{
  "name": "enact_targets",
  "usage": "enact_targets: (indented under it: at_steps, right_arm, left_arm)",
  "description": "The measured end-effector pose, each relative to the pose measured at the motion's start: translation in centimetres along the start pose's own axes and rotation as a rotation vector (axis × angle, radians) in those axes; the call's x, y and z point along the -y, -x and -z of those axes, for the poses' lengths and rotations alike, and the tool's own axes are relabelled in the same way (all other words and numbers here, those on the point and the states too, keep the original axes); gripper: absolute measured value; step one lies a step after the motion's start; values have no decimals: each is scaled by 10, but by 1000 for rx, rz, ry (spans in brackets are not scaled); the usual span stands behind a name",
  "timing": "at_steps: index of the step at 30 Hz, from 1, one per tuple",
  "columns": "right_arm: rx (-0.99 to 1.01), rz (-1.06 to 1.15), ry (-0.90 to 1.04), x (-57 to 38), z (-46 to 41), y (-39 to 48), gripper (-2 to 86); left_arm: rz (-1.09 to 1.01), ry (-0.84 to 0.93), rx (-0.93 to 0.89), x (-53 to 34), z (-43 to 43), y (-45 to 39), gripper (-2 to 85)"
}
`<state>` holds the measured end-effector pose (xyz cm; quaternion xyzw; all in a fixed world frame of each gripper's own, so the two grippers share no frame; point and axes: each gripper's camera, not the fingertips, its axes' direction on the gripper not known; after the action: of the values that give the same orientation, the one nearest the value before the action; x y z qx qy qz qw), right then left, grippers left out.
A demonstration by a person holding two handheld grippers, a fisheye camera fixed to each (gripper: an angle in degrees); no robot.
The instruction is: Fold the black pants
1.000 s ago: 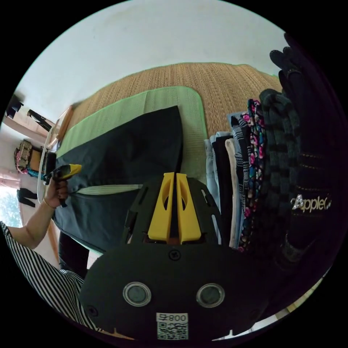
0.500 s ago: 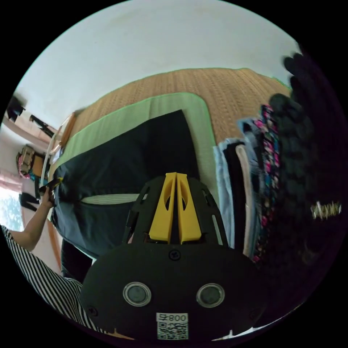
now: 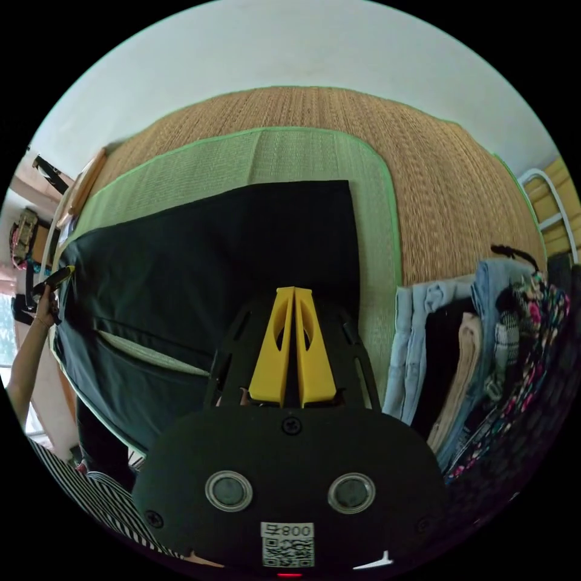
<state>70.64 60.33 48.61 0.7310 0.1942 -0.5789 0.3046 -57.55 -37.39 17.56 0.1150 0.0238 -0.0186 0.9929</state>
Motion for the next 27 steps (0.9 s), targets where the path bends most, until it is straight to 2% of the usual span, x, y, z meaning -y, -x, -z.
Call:
enact_targets:
  at_steps: [6,13,17,22,27]
  right_arm:
    - [4,-65,27,-16,-5,-3,1]
    - [-56,-73,89,-17,-13,1,1]
    - [-12,-142,79,-23,-16,-11,0]
    - [19,-202,87,-32,-8,-21,0]
    - [22,-156,58,-51,8,3,0]
  left_arm:
    - [1,43,-7,-16,29,-3,2]
    - [-55,-26,-98,-71,88,2,0]
    - [7,95,-70,-98,85,23,1]
    - [-5,49,-98,-118,116,29,1]
    - [-66,17,-113,-158,156,36,1]
